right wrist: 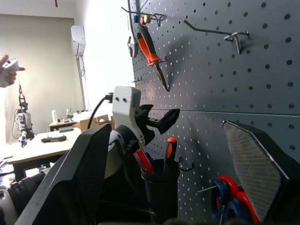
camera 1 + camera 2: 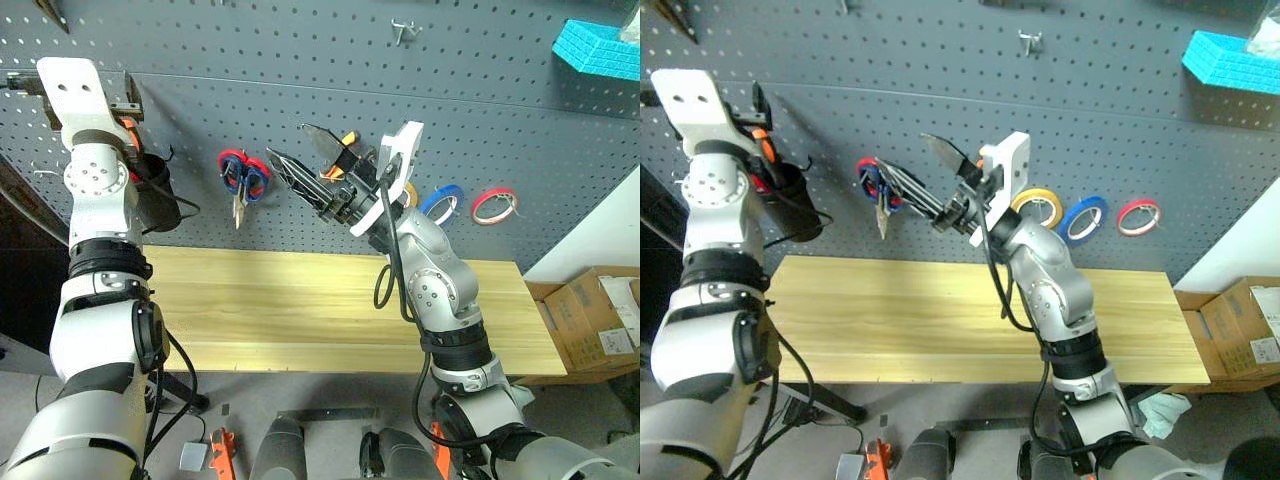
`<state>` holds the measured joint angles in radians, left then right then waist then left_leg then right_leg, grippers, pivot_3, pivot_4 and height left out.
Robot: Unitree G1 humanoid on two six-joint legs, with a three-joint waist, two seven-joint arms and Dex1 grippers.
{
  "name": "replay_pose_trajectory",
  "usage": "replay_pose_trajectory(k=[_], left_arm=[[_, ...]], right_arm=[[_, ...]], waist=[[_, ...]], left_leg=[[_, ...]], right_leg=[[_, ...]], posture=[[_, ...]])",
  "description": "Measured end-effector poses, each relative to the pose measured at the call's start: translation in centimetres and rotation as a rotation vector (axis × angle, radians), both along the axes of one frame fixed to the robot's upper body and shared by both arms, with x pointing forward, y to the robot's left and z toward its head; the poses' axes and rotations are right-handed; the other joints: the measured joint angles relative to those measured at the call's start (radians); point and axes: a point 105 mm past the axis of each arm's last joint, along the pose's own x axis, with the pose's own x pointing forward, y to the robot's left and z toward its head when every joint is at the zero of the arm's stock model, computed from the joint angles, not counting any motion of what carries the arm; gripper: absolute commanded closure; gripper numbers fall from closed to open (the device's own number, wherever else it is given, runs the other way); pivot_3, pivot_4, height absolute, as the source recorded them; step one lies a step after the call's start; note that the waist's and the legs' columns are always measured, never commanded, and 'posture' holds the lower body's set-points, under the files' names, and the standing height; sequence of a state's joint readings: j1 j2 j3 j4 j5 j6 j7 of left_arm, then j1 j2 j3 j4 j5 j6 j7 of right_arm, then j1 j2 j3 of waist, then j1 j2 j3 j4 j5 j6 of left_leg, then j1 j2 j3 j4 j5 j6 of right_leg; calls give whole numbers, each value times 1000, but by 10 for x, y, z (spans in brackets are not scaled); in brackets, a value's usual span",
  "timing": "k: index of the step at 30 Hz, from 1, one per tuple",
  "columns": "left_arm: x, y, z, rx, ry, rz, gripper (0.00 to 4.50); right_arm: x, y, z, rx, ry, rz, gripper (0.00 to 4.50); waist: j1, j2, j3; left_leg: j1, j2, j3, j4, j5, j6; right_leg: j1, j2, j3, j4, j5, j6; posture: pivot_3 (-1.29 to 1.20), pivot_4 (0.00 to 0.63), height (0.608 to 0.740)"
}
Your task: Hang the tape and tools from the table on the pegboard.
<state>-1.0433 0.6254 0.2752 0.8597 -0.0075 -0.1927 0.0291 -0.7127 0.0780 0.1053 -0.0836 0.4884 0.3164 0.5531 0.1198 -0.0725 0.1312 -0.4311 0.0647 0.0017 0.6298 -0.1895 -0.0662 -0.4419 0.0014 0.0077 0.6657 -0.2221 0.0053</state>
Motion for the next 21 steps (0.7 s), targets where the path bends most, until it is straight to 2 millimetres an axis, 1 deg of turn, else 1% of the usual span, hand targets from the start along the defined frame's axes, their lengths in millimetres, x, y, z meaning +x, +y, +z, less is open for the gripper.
replay_pose_trajectory(k=[2,4,5,7,10,12,13,14,15,16,17,19,21], left_arm=[[-5,-5,-3,-5,-11,-27,41],[-10,-18,-7,1,-9,-80,41],[-15,-26,-7,24,-14,-115,41],[-25,-49,-6,89,-24,-183,41],[-42,-89,-3,171,-53,-280,41],[-50,-112,-12,166,-37,-342,41],[-53,-123,-27,151,-2,-373,41],[-55,-134,-47,135,55,-406,41],[-56,-141,-66,111,116,-425,41],[-57,-145,-85,73,179,-433,41],[-58,-145,-110,14,263,-425,41],[-59,-144,-142,-82,372,-409,41],[-66,-143,-178,-230,468,-391,41]], right_arm=[[0,-1,-2,-26,-9,-9,439],[-2,-4,-4,-49,-23,-26,439],[-3,-6,-6,-66,-29,-36,439],[-5,-11,-11,-104,-30,-58,439],[-8,-22,-21,-145,-10,-108,439],[-9,-27,-30,-209,-11,-177,439],[-9,-32,-38,-248,-7,-229,439],[-6,-38,-49,-279,17,-287,439],[-2,-45,-59,-304,48,-342,439],[1,-53,-71,-328,87,-395,439],[4,-63,-88,-364,142,-453,439],[8,-76,-106,-421,192,-533,439],[13,-97,-132,-478,279,-660,439]], waist=[[0,0,-5],[0,0,-9],[0,0,-10],[2,-1,-11],[5,0,-17],[5,5,-24],[4,9,-30],[2,13,-34],[1,14,-36],[-1,14,-36],[-6,15,-36],[-15,15,-36],[-21,20,-44]], left_leg=[[0,0,0,0,0,0],[0,0,0,0,0,0],[1,0,0,0,0,0],[1,0,0,1,0,0],[3,0,1,2,0,0],[8,0,4,1,0,1],[13,0,5,0,0,1],[20,-1,7,0,-1,2],[25,0,8,-1,-1,2],[27,0,7,-1,-1,2],[31,0,7,-1,-1,2],[32,1,6,-1,-1,2],[36,0,6,0,-1,2]], right_leg=[[0,0,1,0,0,0],[0,0,1,0,0,0],[1,0,1,0,0,0],[1,0,2,1,0,0],[3,0,3,1,0,-1],[8,0,5,-1,0,0],[12,0,7,-3,0,0],[19,0,7,-4,-2,-1],[23,0,8,-4,-5,2],[24,0,8,-4,-7,0],[27,0,8,-3,-8,-4],[28,1,8,-3,-7,-6],[33,0,8,-4,-6,-7]], posture=[[220,36,740],[217,38,740],[217,38,740],[216,40,740],[215,39,740],[206,38,740],[204,36,740],[199,34,740],[199,34,740],[199,34,740],[182,34,740],[163,29,740],[148,24,740]])
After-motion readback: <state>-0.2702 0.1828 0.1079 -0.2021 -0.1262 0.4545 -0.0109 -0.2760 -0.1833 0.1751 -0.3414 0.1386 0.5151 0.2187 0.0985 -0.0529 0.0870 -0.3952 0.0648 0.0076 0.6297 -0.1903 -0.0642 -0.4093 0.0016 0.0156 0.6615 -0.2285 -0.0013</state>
